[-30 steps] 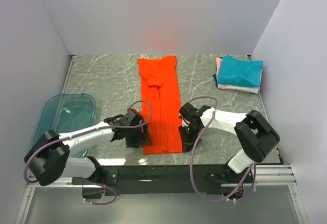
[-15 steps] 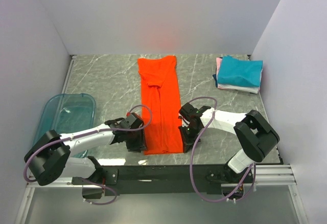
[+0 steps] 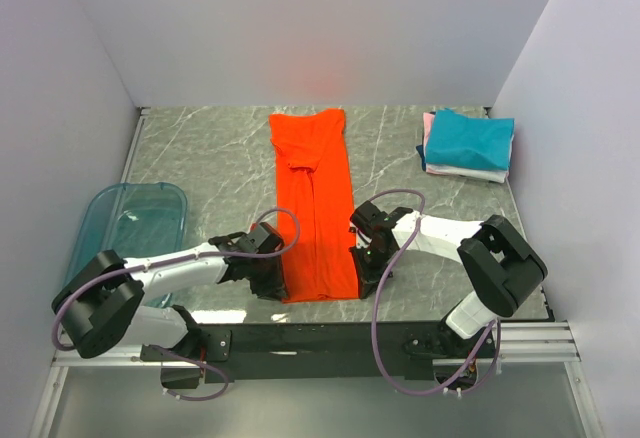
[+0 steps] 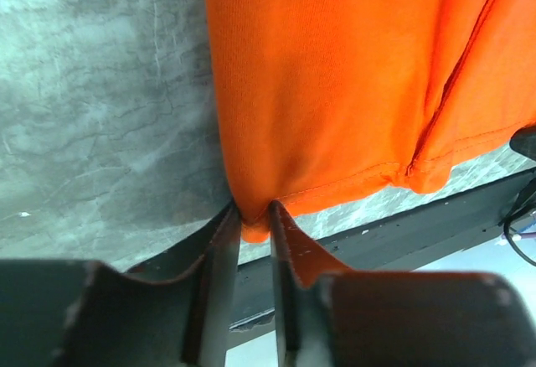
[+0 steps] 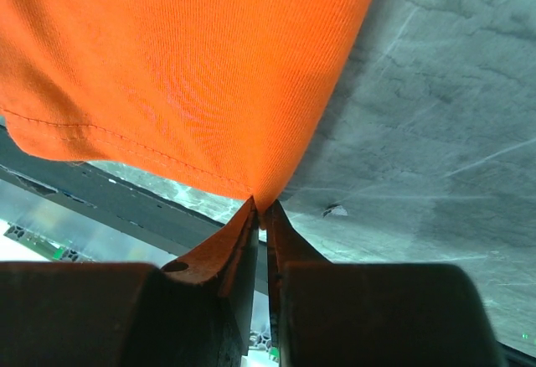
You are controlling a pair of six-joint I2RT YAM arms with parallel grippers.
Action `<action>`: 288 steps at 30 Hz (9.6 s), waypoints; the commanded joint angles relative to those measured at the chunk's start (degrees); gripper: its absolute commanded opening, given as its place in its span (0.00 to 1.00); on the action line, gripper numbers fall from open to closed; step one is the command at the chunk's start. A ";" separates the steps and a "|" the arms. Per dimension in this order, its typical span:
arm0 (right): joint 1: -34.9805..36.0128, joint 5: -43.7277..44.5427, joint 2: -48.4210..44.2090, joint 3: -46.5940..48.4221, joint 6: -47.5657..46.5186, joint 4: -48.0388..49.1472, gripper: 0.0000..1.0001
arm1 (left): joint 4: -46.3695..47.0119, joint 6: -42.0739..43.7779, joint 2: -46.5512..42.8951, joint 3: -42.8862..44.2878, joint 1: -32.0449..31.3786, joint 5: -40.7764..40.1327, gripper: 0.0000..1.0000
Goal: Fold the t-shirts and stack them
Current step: Fold the tshirt
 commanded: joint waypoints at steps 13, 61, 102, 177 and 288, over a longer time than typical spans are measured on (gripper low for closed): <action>-0.07 1.15 -1.90 0.47 -0.20 -0.85 0.00 | -2.16 -0.74 2.96 0.26 -1.91 -2.22 0.00; 0.99 6.68 -20.81 10.74 5.77 -21.42 0.00 | -19.21 2.77 -9.09 17.49 -0.95 -3.89 0.00; -15.09 17.41 28.40 63.55 -5.56 -19.13 0.00 | -3.57 21.94 32.21 50.19 27.00 3.14 0.00; -16.68 4.58 19.45 28.24 -3.37 -2.35 0.32 | 6.45 17.19 20.18 18.55 21.21 1.12 0.42; -3.75 15.91 33.15 53.80 6.30 -7.44 0.35 | 6.28 20.88 2.07 0.53 0.47 10.09 0.61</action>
